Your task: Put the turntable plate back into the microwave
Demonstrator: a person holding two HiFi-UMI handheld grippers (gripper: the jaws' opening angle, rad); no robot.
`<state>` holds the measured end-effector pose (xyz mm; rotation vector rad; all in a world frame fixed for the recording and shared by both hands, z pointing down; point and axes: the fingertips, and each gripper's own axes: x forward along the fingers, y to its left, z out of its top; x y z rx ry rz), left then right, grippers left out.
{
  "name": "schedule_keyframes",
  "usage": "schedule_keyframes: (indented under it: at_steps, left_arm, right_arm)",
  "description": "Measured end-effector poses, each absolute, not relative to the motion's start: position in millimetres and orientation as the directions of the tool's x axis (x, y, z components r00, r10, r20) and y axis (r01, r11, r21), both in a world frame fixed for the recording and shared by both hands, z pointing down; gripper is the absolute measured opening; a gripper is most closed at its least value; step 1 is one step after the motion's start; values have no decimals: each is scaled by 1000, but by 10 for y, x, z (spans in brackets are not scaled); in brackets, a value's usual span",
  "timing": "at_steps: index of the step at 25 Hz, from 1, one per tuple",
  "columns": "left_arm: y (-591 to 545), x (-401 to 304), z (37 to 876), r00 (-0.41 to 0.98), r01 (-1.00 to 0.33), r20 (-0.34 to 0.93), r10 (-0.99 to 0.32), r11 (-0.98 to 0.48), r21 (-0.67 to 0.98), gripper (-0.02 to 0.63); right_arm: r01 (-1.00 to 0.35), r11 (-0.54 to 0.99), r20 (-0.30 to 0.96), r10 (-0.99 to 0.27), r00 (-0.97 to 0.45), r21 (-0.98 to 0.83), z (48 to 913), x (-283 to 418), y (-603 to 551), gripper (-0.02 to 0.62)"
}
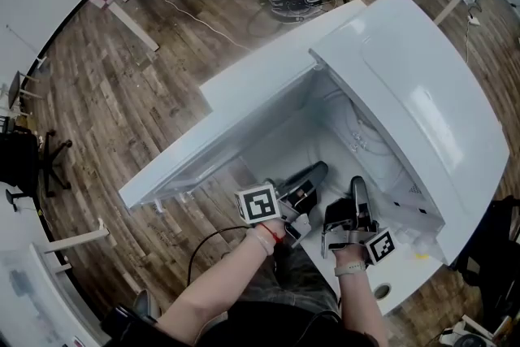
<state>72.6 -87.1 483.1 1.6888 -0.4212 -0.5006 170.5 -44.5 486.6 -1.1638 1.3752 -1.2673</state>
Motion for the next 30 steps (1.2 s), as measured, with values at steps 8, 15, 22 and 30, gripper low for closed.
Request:
schedule_keyframes:
  at_steps: [8,15,22,30]
  left_arm:
    - [-799,682,4859,837,-16,-74,-541,-160,987,60]
    - [-717,694,4842,856,-57,-62,-514,-212,976,36]
    - [-678,818,4835,896,-119,-15,-443,-274,954,17]
    - [-673,859,4842,901,-129,-7,-433,-284,950,14]
  right_arm:
    - [-60,21,-14,-994,-111,-998,4878,1811,-532,48]
    - [-46,0,3,-998,-63,-999,4902,1902,-585,46]
    - [-61,-52,57,-996,-73,-997,4960,1881,-597,43]
    - [-56,-55,60,-994,-90,-997,4960,1860,-583,46]
